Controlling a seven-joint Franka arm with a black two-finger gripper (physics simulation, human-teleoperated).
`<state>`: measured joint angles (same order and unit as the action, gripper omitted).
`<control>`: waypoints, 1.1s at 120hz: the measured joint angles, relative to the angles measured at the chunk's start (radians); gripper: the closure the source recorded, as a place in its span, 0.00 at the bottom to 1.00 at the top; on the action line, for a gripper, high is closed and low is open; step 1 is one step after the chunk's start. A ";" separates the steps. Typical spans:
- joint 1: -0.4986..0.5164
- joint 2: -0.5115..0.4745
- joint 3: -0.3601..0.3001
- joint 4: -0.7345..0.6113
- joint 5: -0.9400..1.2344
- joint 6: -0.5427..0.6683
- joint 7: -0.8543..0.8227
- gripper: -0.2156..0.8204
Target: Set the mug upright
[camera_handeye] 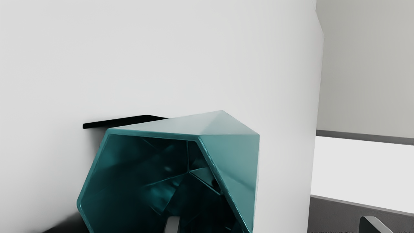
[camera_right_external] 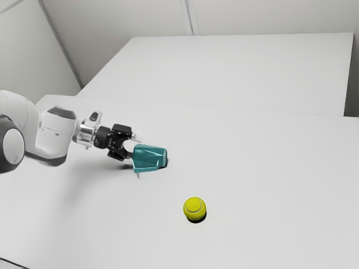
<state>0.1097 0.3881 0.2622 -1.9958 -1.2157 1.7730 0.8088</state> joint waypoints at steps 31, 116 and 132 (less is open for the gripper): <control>-0.001 0.016 -0.018 0.000 -0.025 0.018 0.024 0.23; -0.003 -0.023 -0.019 0.026 -0.038 0.008 0.018 0.94; -0.007 -0.075 -0.025 0.157 0.084 -0.003 -0.001 0.95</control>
<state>0.1025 0.3134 0.2372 -1.8393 -1.1315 1.7704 0.8081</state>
